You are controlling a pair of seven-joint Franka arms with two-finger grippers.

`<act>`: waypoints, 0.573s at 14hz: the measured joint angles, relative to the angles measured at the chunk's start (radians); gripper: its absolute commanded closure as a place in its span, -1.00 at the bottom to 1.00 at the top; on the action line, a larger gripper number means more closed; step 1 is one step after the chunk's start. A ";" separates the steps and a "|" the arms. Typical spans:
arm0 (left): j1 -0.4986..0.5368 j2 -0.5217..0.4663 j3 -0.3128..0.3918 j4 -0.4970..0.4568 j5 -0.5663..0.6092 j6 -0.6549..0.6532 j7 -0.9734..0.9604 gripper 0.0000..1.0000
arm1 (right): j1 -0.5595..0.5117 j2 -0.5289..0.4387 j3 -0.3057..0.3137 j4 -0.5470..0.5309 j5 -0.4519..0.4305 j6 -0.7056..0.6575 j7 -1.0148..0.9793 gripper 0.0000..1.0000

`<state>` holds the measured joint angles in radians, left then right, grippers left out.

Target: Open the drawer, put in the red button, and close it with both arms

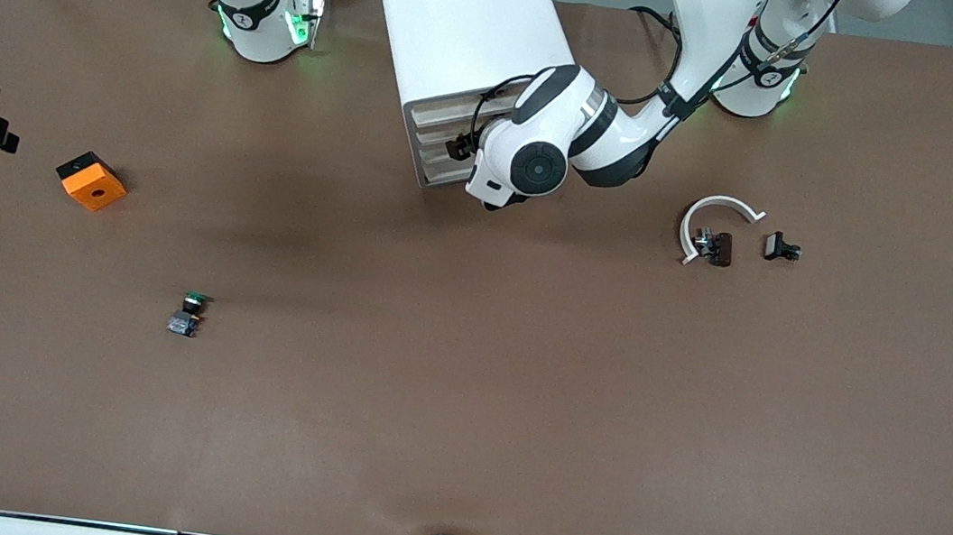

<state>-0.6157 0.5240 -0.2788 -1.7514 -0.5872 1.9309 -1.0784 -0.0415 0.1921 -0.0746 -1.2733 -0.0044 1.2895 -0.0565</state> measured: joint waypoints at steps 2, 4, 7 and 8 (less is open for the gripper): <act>0.002 0.001 -0.001 0.007 0.000 -0.002 0.000 -1.00 | 0.000 -0.056 0.000 -0.013 0.000 -0.021 0.001 -1.00; 0.013 0.002 0.002 0.038 0.001 -0.013 0.000 -1.00 | 0.000 -0.109 0.000 -0.037 0.001 -0.025 0.007 -1.00; 0.093 0.002 0.018 0.135 0.042 -0.087 -0.001 -1.00 | 0.000 -0.144 0.003 -0.076 0.003 -0.018 0.032 -1.00; 0.135 0.001 0.020 0.174 0.065 -0.111 -0.001 -1.00 | 0.000 -0.149 0.004 -0.091 0.004 -0.004 0.035 -1.00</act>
<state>-0.4806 0.5252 -0.2589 -1.5779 -0.5222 1.8204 -1.0789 -0.0415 0.0429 -0.0705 -1.3645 -0.0002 1.2856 -0.0212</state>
